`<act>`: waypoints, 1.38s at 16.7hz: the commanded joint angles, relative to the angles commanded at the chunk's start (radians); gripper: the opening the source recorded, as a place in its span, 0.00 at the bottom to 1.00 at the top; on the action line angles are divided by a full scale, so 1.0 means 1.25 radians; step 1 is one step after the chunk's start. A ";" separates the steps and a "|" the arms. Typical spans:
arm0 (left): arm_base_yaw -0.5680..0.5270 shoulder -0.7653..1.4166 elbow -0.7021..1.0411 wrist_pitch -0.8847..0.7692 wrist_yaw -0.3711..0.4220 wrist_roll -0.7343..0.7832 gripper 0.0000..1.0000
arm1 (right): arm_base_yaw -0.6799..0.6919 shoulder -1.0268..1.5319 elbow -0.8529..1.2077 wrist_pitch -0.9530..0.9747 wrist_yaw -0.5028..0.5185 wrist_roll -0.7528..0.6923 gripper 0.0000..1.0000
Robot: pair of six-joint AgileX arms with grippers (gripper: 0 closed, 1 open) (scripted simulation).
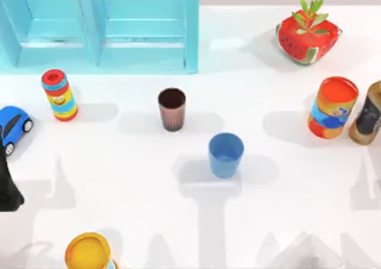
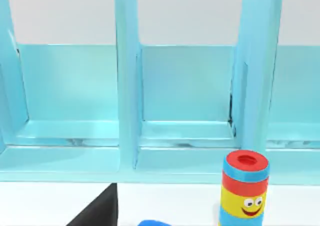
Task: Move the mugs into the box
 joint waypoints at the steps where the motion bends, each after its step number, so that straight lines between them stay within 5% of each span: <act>1: 0.000 0.000 0.000 0.000 0.000 0.000 1.00 | 0.000 0.000 0.000 0.000 0.000 0.000 1.00; 10: 0.000 0.000 0.000 0.000 0.000 0.000 1.00 | 0.088 0.210 0.245 -0.136 -0.010 0.066 1.00; 23: 0.000 0.000 0.000 0.000 0.000 0.000 1.00 | 0.381 1.156 1.226 -0.744 0.021 0.315 1.00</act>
